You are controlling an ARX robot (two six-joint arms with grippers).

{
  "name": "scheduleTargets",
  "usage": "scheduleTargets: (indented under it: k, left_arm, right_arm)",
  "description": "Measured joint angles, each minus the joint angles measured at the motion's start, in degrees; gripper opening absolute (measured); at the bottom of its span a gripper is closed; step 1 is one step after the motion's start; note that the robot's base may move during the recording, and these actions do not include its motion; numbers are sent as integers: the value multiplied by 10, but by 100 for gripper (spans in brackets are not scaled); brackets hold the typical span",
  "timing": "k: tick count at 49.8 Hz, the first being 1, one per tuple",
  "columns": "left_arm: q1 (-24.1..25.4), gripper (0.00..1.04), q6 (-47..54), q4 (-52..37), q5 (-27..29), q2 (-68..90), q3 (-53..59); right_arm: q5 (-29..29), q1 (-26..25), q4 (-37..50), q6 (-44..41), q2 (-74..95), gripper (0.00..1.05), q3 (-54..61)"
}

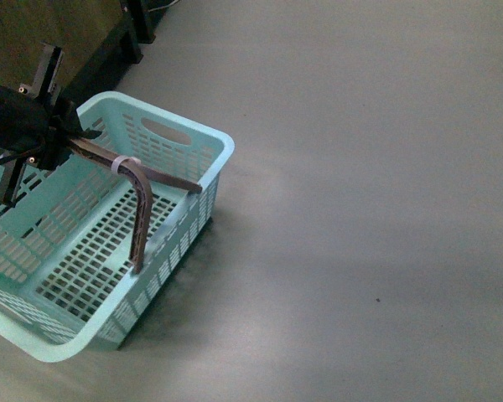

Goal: Pick lemon and mango into basket

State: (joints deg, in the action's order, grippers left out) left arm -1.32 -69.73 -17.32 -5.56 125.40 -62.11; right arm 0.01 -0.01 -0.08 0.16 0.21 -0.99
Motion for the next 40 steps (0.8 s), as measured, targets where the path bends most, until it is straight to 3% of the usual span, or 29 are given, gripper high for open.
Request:
scheduleTargets:
  k: [20, 40]
  left_arm:
    - [-9, 5, -87, 34, -22, -301, 152]
    - [-49, 5, -167, 175, -29, -580, 144]
  right_arm:
    - [0, 0, 0, 0, 0, 96, 0]
    - [0, 0, 0, 0, 0, 96, 0]
